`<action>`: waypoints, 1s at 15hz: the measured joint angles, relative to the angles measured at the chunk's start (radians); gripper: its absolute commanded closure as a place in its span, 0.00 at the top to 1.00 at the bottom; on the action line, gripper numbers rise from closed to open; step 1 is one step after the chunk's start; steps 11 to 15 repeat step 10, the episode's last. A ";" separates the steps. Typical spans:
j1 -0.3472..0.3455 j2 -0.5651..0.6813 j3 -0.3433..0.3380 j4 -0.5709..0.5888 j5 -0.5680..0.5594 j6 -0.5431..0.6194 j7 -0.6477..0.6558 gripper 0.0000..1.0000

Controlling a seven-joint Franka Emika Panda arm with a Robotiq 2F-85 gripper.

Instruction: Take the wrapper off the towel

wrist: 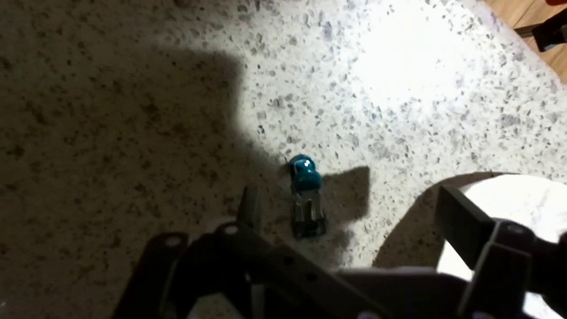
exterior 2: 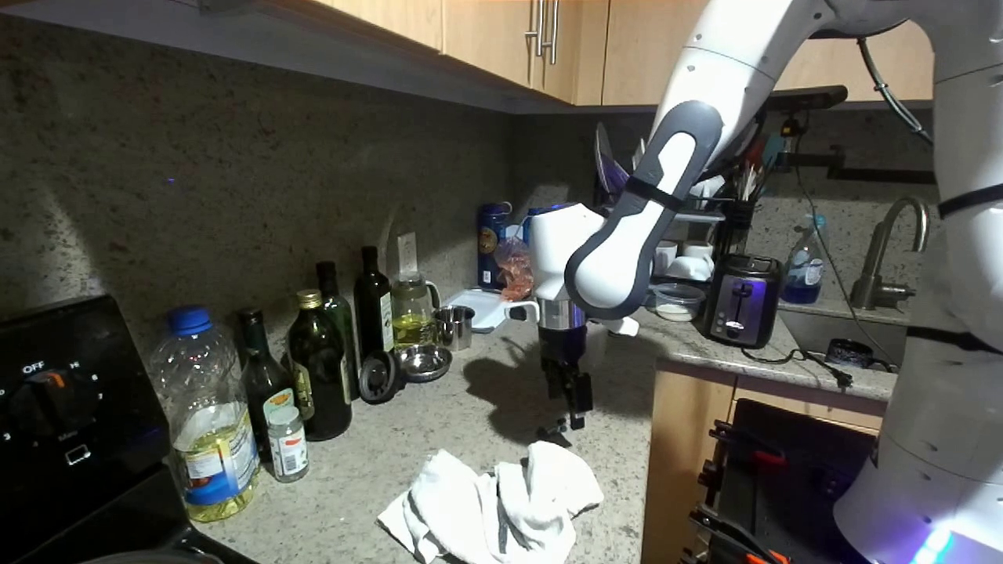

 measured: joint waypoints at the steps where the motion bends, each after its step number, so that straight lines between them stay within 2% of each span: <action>1: 0.011 -0.027 0.004 -0.014 -0.004 -0.010 0.006 1.00; 8: 0.109 -0.200 0.040 -0.067 -0.005 -0.180 0.013 1.00; 15: 0.120 -0.219 0.044 -0.073 -0.005 -0.191 0.019 1.00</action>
